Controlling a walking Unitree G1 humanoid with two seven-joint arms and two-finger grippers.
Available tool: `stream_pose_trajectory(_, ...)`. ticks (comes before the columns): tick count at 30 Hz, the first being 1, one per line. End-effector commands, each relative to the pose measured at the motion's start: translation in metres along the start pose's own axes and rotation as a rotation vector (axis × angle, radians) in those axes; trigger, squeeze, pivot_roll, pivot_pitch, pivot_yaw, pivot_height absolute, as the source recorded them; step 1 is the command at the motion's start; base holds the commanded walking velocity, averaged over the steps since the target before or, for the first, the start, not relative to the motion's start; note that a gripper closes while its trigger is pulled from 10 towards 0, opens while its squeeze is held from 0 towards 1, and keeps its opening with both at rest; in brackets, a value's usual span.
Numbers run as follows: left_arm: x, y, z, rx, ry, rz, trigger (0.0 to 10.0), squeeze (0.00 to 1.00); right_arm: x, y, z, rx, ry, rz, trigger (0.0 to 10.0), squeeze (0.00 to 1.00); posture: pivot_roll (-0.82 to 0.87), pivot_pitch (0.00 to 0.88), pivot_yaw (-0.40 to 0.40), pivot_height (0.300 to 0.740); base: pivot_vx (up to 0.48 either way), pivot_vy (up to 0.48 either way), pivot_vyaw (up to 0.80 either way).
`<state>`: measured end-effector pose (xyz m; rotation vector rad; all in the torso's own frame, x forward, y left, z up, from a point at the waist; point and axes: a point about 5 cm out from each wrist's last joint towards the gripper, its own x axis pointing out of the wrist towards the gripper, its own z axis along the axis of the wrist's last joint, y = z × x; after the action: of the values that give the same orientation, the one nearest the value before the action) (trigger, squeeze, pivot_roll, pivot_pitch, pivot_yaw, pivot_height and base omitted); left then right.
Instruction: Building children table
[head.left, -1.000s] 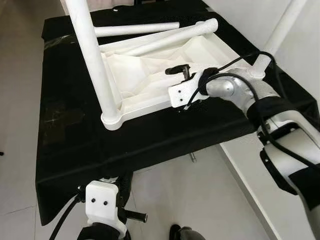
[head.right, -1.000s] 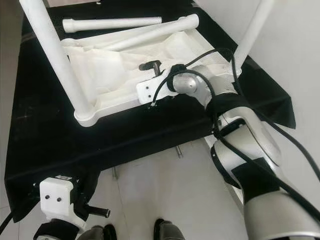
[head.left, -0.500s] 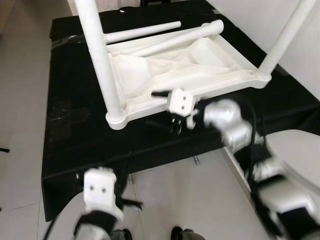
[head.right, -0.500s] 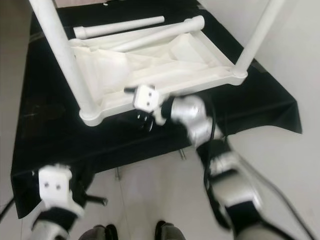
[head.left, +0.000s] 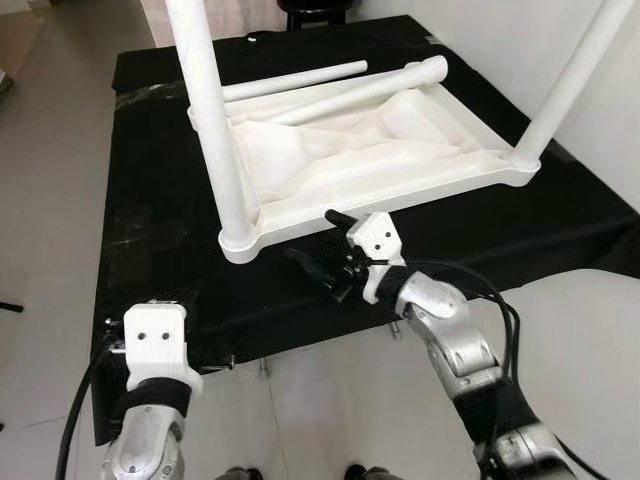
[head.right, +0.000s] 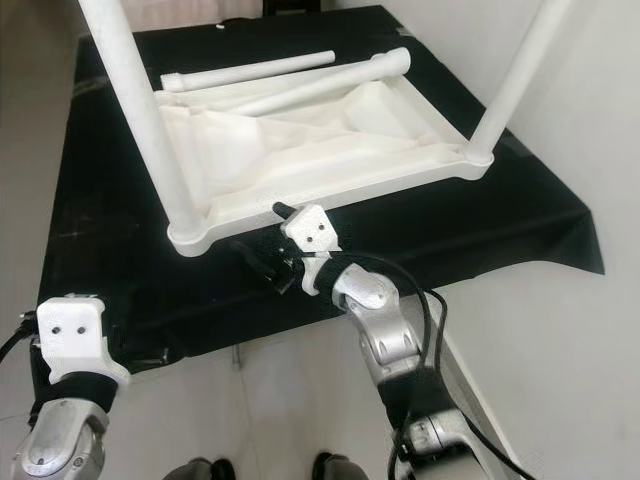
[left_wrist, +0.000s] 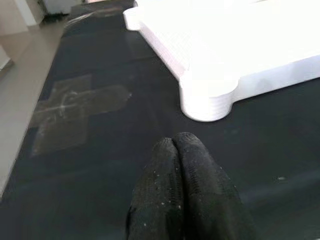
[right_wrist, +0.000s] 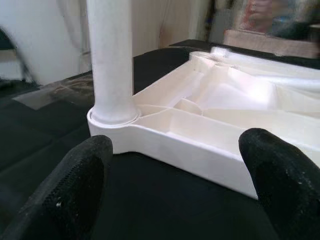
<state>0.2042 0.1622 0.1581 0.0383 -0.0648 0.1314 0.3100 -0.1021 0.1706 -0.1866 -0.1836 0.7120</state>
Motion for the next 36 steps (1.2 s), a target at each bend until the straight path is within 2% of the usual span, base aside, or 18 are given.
stream_pose_trajectory(1, -0.001, 0.005, -0.009, 0.033, 0.055, 0.011, 10.0, 0.00, -0.009, 0.011, -0.004, 0.037, 0.031, -0.027, 10.0, 0.00, -0.05, 0.125, 0.000, 0.740, 0.000, 0.480, 0.00)
stream_pose_trajectory(3, -0.003, 0.005, -0.013, 0.047, 0.071, 0.010, 10.0, 0.00, -0.016, 0.014, -0.009, 0.055, 0.050, -0.064, 10.0, 0.00, -0.05, 0.112, 0.005, 0.740, 0.000, 0.480, 0.00)
stream_pose_trajectory(11, -0.010, -0.003, -0.023, 0.042, 0.119, -0.026, 10.0, 0.00, -0.022, 0.014, -0.013, 0.051, 0.082, -0.129, 10.0, 0.00, -0.06, 0.091, 0.006, 0.740, 0.000, 0.480, 0.00)
stream_pose_trajectory(16, -0.019, -0.004, -0.032, 0.044, 0.154, -0.027, 10.0, 0.00, -0.028, 0.011, -0.016, 0.068, 0.122, -0.205, 10.0, 0.00, -0.06, 0.073, -0.005, 0.740, 0.000, 0.480, 0.00)
stream_pose_trajectory(19, -0.021, -0.004, -0.037, 0.055, 0.159, -0.025, 10.0, 0.00, -0.033, 0.003, -0.021, 0.118, 0.160, -0.286, 10.0, 0.00, -0.06, 0.068, -0.015, 0.740, 0.000, 0.480, 0.00)
stream_pose_trajectory(27, -0.011, -0.007, -0.032, 0.076, 0.102, -0.010, 10.0, 0.00, -0.037, -0.006, -0.028, 0.115, 0.210, -0.348, 10.0, 0.00, -0.08, 0.063, -0.028, 0.740, 0.000, 0.480, 0.00)
stream_pose_trajectory(36, -0.003, -0.004, -0.030, 0.075, 0.084, -0.010, 10.0, 0.00, -0.034, -0.002, -0.028, 0.094, 0.228, -0.357, 10.0, 0.00, -0.09, 0.065, 0.000, 0.740, 0.000, 0.480, 0.00)
